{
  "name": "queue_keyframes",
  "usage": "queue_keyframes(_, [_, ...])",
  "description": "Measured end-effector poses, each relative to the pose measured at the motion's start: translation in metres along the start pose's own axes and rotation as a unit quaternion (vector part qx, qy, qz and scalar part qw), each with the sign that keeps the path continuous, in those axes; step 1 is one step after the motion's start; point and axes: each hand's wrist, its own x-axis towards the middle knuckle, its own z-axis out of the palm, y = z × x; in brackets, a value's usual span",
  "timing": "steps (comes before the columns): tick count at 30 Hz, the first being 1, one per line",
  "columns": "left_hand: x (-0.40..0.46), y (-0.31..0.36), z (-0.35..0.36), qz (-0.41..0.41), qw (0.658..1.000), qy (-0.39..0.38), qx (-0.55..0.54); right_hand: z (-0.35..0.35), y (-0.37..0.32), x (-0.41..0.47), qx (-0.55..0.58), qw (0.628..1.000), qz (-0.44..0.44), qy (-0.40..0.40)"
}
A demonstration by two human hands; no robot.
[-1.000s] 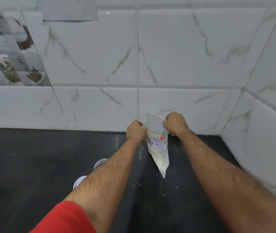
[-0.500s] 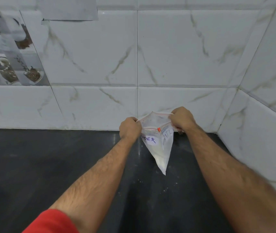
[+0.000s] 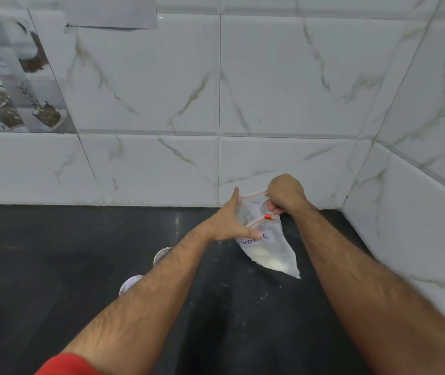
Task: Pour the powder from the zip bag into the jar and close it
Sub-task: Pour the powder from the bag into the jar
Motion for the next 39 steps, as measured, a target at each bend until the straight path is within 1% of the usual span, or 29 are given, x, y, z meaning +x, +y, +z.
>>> queue_keyframes(2, [-0.001,-0.002,0.007,0.011,0.999,0.033,0.02,0.003,0.003,-0.002,0.001,1.0,0.02,-0.015])
queue_keyframes(5, [-0.002,-0.001,0.008,0.016,0.994,0.101,0.031,0.001,0.004,-0.006,0.007,0.999,0.022,-0.034])
queue_keyframes(10, [-0.006,-0.002,0.003,0.023,0.989,0.141,0.042,-0.008,0.01,-0.011,-0.01,0.999,0.004,-0.051])
queue_keyframes(15, [0.001,-0.006,-0.002,0.006,0.984,0.171,0.055,-0.015,0.02,-0.015,0.012,0.996,-0.007,-0.088])
queue_keyframes(20, [0.01,-0.008,-0.006,-0.073,0.98,0.177,0.047,-0.018,0.029,-0.017,0.054,0.992,-0.018,-0.111])
queue_keyframes(22, [0.012,-0.009,-0.007,-0.079,0.981,0.172,0.047,-0.019,0.031,-0.017,0.061,0.991,-0.024,-0.121])
queue_keyframes(25, [0.014,-0.01,-0.007,-0.059,0.985,0.159,0.033,-0.02,0.034,-0.018,0.061,0.99,-0.035,-0.122])
queue_keyframes(28, [0.015,-0.006,-0.009,-0.025,0.988,0.149,0.033,-0.022,0.038,-0.017,0.057,0.991,-0.049,-0.111])
queue_keyframes(31, [0.017,0.004,-0.011,0.0,0.986,0.155,0.061,-0.026,0.042,-0.015,0.08,0.992,-0.055,-0.083])
queue_keyframes(33, [0.021,0.012,-0.014,0.005,0.983,0.159,0.087,-0.027,0.048,-0.012,0.129,0.989,-0.049,-0.052])
queue_keyframes(37, [0.026,0.029,-0.027,0.016,0.974,0.169,0.146,-0.021,0.066,-0.01,0.238,0.969,-0.019,0.057])
queue_keyframes(39, [0.027,0.036,-0.039,0.032,0.975,0.156,0.152,-0.013,0.076,-0.011,0.285,0.956,0.015,0.072])
